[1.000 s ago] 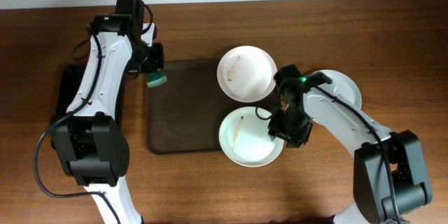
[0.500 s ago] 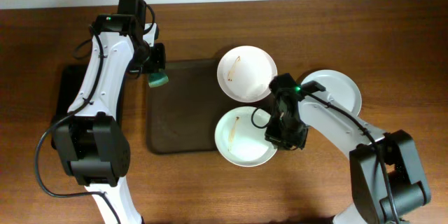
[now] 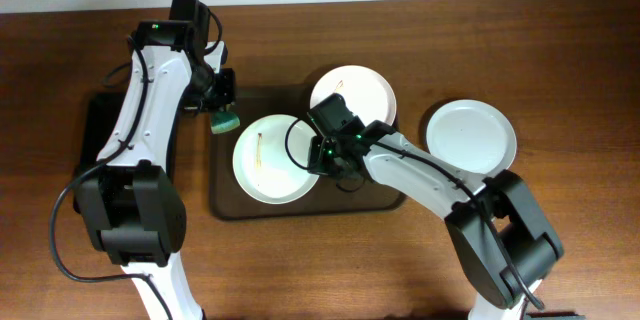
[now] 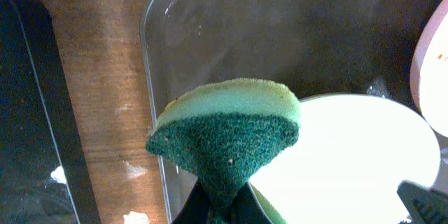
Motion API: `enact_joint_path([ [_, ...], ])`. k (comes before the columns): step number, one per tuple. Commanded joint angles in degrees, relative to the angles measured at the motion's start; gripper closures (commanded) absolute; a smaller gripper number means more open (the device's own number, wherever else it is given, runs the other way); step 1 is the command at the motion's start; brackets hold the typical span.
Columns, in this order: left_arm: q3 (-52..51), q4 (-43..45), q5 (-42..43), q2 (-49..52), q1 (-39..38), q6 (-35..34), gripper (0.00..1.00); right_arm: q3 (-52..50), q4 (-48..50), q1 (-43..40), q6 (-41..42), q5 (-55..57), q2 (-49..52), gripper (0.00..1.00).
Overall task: Clean dirty plates on tray and stack at the side
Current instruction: 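Grip the rim of the lower-right plate with the right gripper, then scrub the held plate with the sponge in the left gripper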
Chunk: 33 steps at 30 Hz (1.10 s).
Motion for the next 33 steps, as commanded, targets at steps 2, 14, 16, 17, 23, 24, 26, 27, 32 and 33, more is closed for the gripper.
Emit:
enact_joint_path([
  [2, 0.83, -2.80, 0.68, -1.05, -0.22, 0.92, 0.99, 0.66, 1.77, 0.59, 4.90, -0.59, 2.82, 0.96],
  [14, -3.72, -0.24, 0.70, -1.05, -2.32, 0.92, 0.99, 3.56, 1.73, -1.81, -0.15, -1.44, 6.58, 0.83],
  [16, -6.75, 2.67, 0.81, -1.05, -2.36, 0.94, 0.99, 3.56, 1.77, -1.81, 0.68, -2.47, 7.43, 0.86],
  [17, -8.09, 4.68, 0.87, -1.05, -2.38, 0.94, 0.99, 3.98, 1.75, -1.88, 0.94, -3.67, 8.66, 0.91],
  [23, -19.96, 19.69, 5.18, -1.05, -5.77, 9.14, 1.00, 4.20, 1.73, -1.86, 0.90, -4.31, 8.92, 0.96],
  [24, -22.25, 22.01, 5.18, -1.05, -6.43, 10.80, 0.99, 4.20, 1.73, -1.86, 0.90, -4.31, 8.92, 0.96],
  [26, -27.76, 26.43, 5.18, -1.05, -8.04, 13.92, 0.99, 4.20, 1.75, -1.88, 0.90, -4.50, 8.92, 0.96],
  [27, -28.35, 25.24, 5.22, -1.05, -8.26, 13.88, 1.00, 4.20, 1.73, -1.86, 0.90, -4.52, 8.92, 0.96],
  [32, -26.08, 33.14, 9.29, -1.14, -7.04, 2.80, 0.99, 4.20, 1.68, -1.86, 0.87, -4.96, 8.92, 0.96],
  [33, -26.08, 32.89, 5.31, -1.11, -7.06, 2.82, 0.99, 4.20, 1.51, -1.86, 0.87, -5.03, 8.92, 0.96],
])
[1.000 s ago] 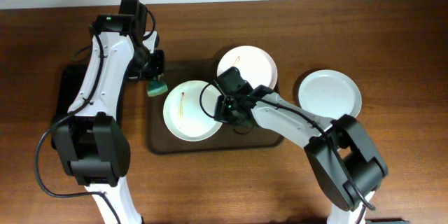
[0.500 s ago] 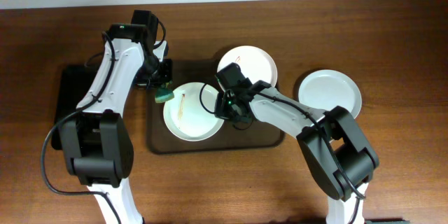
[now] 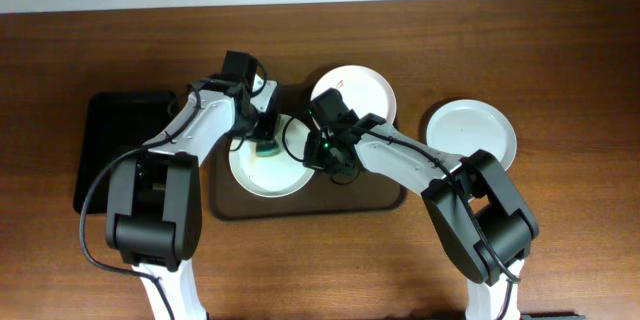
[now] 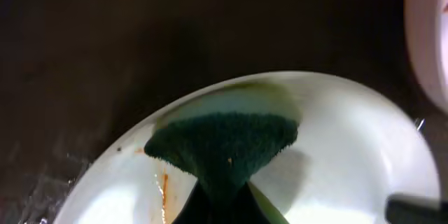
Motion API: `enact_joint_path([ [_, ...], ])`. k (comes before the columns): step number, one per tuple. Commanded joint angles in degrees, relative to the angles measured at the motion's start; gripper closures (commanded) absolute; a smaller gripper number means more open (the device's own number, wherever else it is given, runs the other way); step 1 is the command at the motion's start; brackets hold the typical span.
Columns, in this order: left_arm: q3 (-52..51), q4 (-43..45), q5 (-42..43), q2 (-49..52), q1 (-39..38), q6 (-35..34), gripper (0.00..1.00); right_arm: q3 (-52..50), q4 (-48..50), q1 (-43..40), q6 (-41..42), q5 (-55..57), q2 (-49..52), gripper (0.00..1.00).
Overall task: Clean dirty plates on tray and stack at the side
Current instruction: 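Scrub the held plate with the sponge in the left gripper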
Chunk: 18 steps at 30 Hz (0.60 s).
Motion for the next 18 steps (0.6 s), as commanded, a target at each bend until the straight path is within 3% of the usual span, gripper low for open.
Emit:
enact_joint_path([
  [1, 0.46, 0.15, -5.31, -0.70, 0.37, -2.91, 0.99, 0.37, -0.48, -0.11, 0.20, -0.33, 1.77, 0.96],
  [5, 0.42, -2.67, -9.09, 0.39, 0.42, -2.03, 0.99, 0.37, -0.46, -0.11, 0.20, -0.35, 1.77, 0.96],
  [8, 0.46, -11.93, -7.15, 0.46, 0.42, -0.83, 0.99, 0.37, -0.42, -0.11, 0.15, -0.79, 1.77, 0.96],
  [11, 0.70, -20.15, 5.70, 0.44, 0.46, 7.91, 1.00, 0.37, -0.24, -0.13, 0.00, -0.79, 1.77, 0.96],
  [13, 0.66, -19.65, 9.55, 0.46, 0.17, 16.79, 1.00, 0.37, -0.24, -0.13, 0.00, -0.79, 1.77, 0.96],
  [14, 0.22, -16.90, 7.98, 0.50, -0.37, 17.22, 0.99, 0.37, -0.26, -0.13, 0.00, -0.79, 1.77, 0.96],
  [15, -0.72, -12.44, 5.86, 0.70, -0.61, 16.48, 1.00, 0.37, -0.26, -0.13, 0.00, -0.79, 1.77, 0.96],
  [18, -4.26, -3.04, -14.58, 3.23, -0.72, -1.31, 0.99, 0.37, -0.26, -0.17, -0.02, -0.79, 1.77, 0.96],
])
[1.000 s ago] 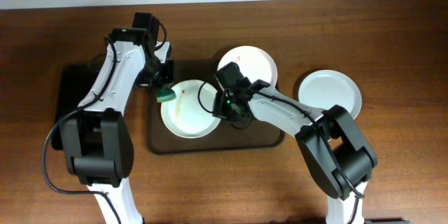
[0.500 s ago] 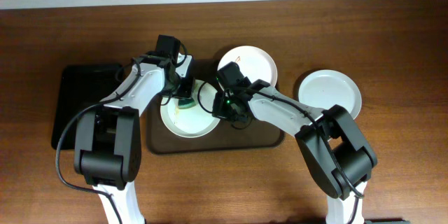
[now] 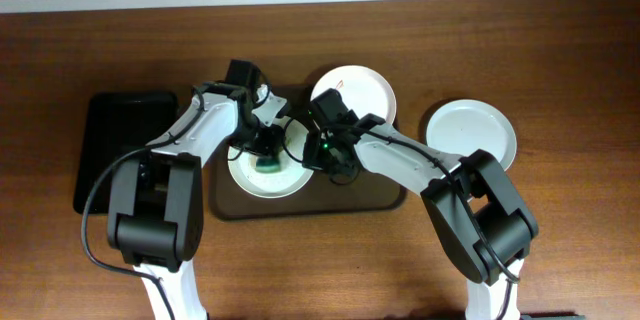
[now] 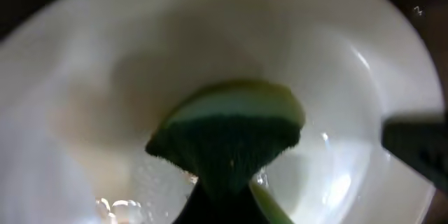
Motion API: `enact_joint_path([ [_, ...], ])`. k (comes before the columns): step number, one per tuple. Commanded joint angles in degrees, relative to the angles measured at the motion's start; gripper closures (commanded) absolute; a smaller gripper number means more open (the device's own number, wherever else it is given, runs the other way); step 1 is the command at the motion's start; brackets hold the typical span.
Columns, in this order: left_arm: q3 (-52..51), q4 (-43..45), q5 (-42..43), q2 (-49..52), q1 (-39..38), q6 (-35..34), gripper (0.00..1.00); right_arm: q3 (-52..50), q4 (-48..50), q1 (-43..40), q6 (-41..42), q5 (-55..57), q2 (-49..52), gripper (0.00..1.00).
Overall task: Clean dirty plates on tray and stack at the side
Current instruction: 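Scrub the held plate with the sponge in the left gripper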
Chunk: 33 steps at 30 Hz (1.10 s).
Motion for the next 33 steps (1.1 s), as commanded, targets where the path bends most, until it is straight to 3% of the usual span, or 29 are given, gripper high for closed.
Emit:
enact_joint_path([
  [1, -3.37, 2.45, -24.81, 3.78, 0.24, -19.23, 1.00, 0.35, -0.24, -0.17, 0.17, 0.26, 1.62, 0.96],
  [2, -4.33, 0.11, -32.87, 3.82, 0.72, -27.41, 1.00, 0.35, -0.26, -0.26, 0.17, 0.26, 1.62, 0.96],
  [3, -4.33, -2.51, -36.02, 3.82, 0.72, -29.86, 0.99, 0.35, -0.26, -0.52, 0.17, 0.09, 1.62, 0.96],
  [6, -4.33, -10.54, -34.75, 3.82, 0.72, -29.97, 1.00, 0.35, -0.26, -0.85, 0.20, -0.17, 1.62, 0.96],
  [7, -4.33, -12.46, -29.51, 3.82, 0.66, -27.74, 1.00, 0.35, -0.26, -0.87, 0.20, -0.17, 1.62, 0.96],
  [11, -4.33, -14.01, -1.51, 3.82, -1.77, -3.13, 1.00, 0.35, 0.00, -0.87, 0.20, -0.17, 1.62, 0.96],
  [15, -4.33, -18.40, 4.13, 3.82, -4.70, 4.00, 0.99, 0.35, 0.26, -0.92, 0.22, -0.20, 1.62, 0.96],
  [18, -4.35, -18.43, 3.98, 3.85, -5.25, 4.11, 0.99, 0.35, 0.31, -0.92, 0.20, -0.24, 1.62, 0.96],
  [19, -4.44, -17.14, 1.97, 3.85, -5.22, 2.75, 0.99, 0.35, 0.31, -0.92, 0.20, -0.24, 1.62, 0.96],
  [23, -8.09, -8.81, -24.28, 3.87, -5.22, -19.30, 0.99, 0.35, 0.28, -0.92, 0.20, -0.24, 1.62, 0.96],
  [25, -10.38, -5.16, -31.43, 3.87, -5.22, -26.14, 1.00, 0.35, 0.24, -0.92, 0.20, -0.24, 1.62, 0.96],
  [29, -11.54, 0.57, -35.08, 3.87, -5.22, -28.74, 0.99, 0.35, 0.15, -0.92, 0.20, -0.22, 1.62, 0.96],
  [33, -5.81, -4.55, -34.91, 3.85, -5.11, -32.65, 0.99, 0.35, 0.15, -0.92, 0.17, -0.20, 1.62, 0.96],
])
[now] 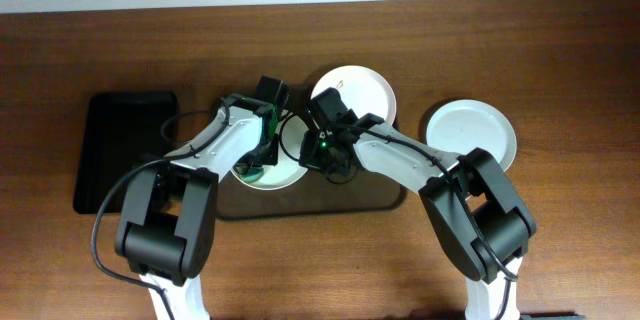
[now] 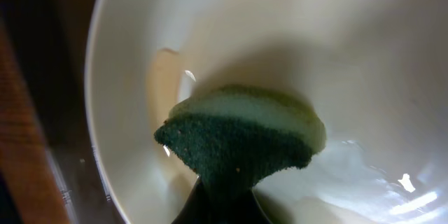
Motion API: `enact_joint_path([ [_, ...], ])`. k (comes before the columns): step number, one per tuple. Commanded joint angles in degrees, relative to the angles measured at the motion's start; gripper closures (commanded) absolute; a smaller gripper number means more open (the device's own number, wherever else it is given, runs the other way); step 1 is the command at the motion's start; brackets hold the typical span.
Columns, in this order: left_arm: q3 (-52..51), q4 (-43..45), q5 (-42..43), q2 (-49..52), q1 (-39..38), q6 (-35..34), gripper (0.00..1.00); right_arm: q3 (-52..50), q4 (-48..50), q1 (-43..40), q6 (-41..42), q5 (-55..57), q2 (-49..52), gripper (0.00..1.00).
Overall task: Clean dirty plates on tray and stack at the side
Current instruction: 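Scrub the held plate with the sponge in the left gripper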
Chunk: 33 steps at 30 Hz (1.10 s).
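Note:
A white plate (image 1: 292,172) lies on the left half of the dark tray (image 1: 300,203). My left gripper (image 1: 257,167) is shut on a green sponge (image 2: 241,136) and presses it on the plate's inside (image 2: 350,42) near its left rim. The plate looks wet and glossy, with no streak in view. My right gripper (image 1: 324,152) sits at this plate's right rim, its fingers hidden. A second white plate (image 1: 352,92) with a small mark rests at the tray's back right. A clean white plate (image 1: 470,137) lies on the table to the right of the tray.
A black mat (image 1: 118,150) lies on the brown wooden table at the left. The two arms cross close together over the tray's middle. The tray's dark wall (image 2: 42,112) shows just left of the plate's rim.
The sponge was in the middle of the plate and is now by its left rim. The left wrist has shifted to the right. The right arm has not moved.
At first my left gripper held the sponge over the tray's left edge, beside the plate with an orange streak. Then the sponge sat on the plate's far part by the streak, then in its middle, and now by its left rim. The right gripper stayed at the right rim.

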Motion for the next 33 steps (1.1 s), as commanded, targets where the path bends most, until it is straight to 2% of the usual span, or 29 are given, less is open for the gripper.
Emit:
enact_joint_path([
  [1, -0.87, -1.11, -4.02, 6.64, 1.92, -7.02, 0.99, 0.02, -1.18, -0.66, -1.31, 2.19, 0.98, 0.96],
  [4, -5.11, 9.29, -7.54, 6.73, 1.92, -7.85, 0.99, 0.02, -1.16, -0.66, -1.29, 2.19, 0.98, 0.96],
  [7, -8.39, 24.26, -7.39, 6.75, 1.90, -7.48, 1.00, 0.02, -1.18, -0.66, -1.31, 2.14, 0.98, 0.96],
  [9, -8.37, 33.05, -3.13, 6.75, 1.33, 2.14, 1.00, 0.02, -1.18, -0.66, -1.31, 2.14, 0.98, 0.96],
  [10, -8.37, 35.93, 2.91, 6.73, 0.85, 11.19, 1.00, 0.02, -1.18, -0.66, -1.31, 2.16, 0.98, 0.96],
  [11, -8.37, 36.83, 6.95, 6.73, 0.48, 17.03, 1.00, 0.02, -1.16, -0.66, -1.31, 2.16, 0.98, 0.96],
  [13, -8.31, 35.76, 12.22, 6.43, -0.39, 23.54, 1.00, 0.02, -1.18, -0.66, -1.33, 2.16, 0.98, 0.96],
  [16, -8.26, 30.95, 12.17, 3.61, 0.09, 22.84, 1.00, 0.02, -1.05, -0.66, -2.43, 0.70, 0.98, 0.96],
  [20, -8.26, 27.82, 12.61, -6.91, 0.63, 22.40, 1.00, 0.02, -0.94, -0.04, -2.82, -2.29, 1.07, 0.96],
  [23, -8.39, 25.27, 12.59, -6.88, 0.66, 22.21, 0.99, 0.02, -0.42, 1.66, -2.82, -2.54, 1.07, 0.96],
  [25, -8.50, 24.55, 12.59, -4.02, 0.66, 17.84, 0.99, 0.02, -0.31, 1.73, -2.82, -2.47, 1.07, 0.96],
  [29, -8.48, 14.84, 11.89, -3.10, 2.64, 13.77, 1.00, 0.02, -0.31, 1.73, -2.82, -2.47, 1.07, 0.96],
  [31, -8.48, 13.97, 11.87, -3.10, 7.50, 8.74, 1.00, 0.02, -0.31, 1.73, -2.82, -2.49, 1.07, 0.96],
  [33, -7.78, 13.94, 11.78, -3.10, 14.36, 6.49, 1.00, 0.02, -0.31, 1.70, -2.82, -2.47, 1.07, 0.96],
])
